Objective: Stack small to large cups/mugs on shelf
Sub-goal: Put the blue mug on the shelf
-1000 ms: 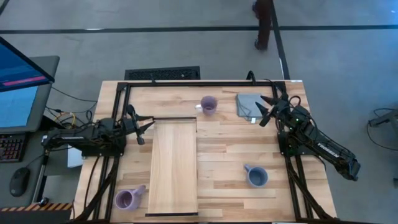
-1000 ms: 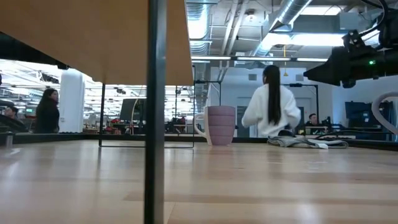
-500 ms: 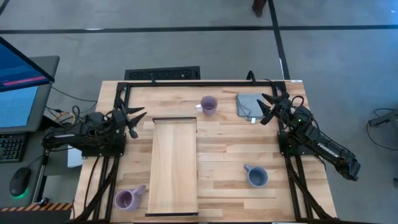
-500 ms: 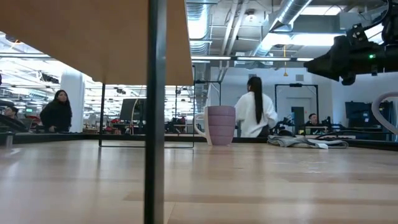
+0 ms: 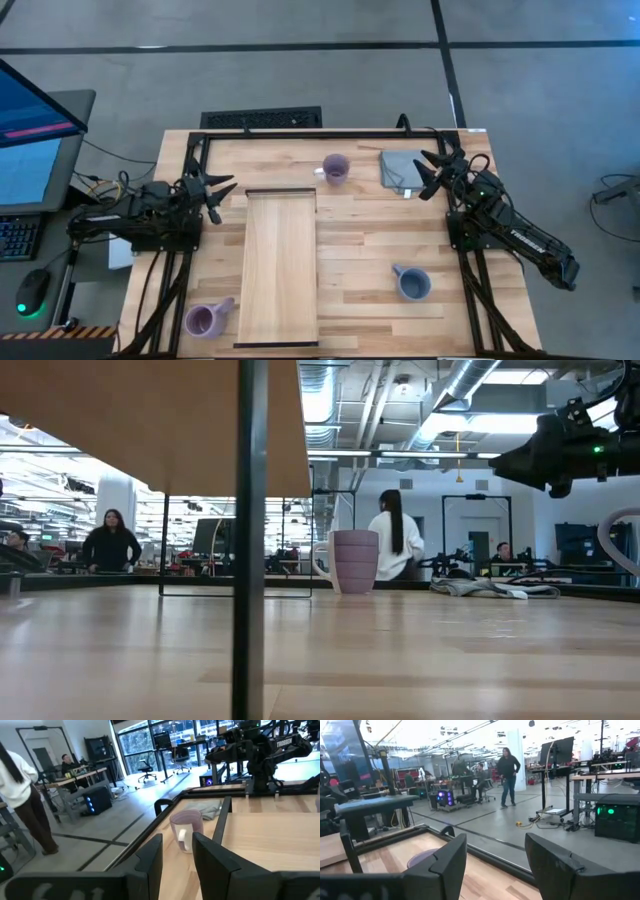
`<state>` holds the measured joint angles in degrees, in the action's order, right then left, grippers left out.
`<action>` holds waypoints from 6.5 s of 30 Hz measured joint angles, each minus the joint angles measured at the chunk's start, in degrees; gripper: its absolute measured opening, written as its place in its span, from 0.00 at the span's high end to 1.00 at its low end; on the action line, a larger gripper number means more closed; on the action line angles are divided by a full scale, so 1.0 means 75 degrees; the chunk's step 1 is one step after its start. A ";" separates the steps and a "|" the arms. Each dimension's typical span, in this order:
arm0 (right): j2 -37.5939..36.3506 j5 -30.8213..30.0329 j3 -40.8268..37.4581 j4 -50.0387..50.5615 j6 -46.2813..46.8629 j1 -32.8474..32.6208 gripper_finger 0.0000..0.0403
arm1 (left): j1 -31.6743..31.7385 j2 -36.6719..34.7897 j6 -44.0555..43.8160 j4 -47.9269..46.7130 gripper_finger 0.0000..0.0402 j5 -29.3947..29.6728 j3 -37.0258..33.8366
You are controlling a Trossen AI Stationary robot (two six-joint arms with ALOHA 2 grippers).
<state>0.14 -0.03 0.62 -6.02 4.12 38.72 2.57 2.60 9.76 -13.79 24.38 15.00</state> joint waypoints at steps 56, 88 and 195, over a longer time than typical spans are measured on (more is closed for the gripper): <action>0.7200 0.0373 0.5904 0.1559 -0.1816 -0.1979 0.44 | 0.0000 0.0001 -0.1000 -0.0325 0.76 -0.0003 0.0012; 1.0282 -0.0398 0.8894 0.4134 0.0653 -0.2595 0.44 | 0.0000 -0.0001 -0.0997 -0.2111 0.76 0.0000 0.0006; 1.0276 -0.0398 0.8880 0.5316 -0.0154 -0.2661 0.44 | -0.0003 -0.0001 -0.1104 -0.0338 0.76 -0.1008 -0.0358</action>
<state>77.21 -3.02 67.22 33.85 2.96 18.76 2.55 2.59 1.48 -16.33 16.82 12.32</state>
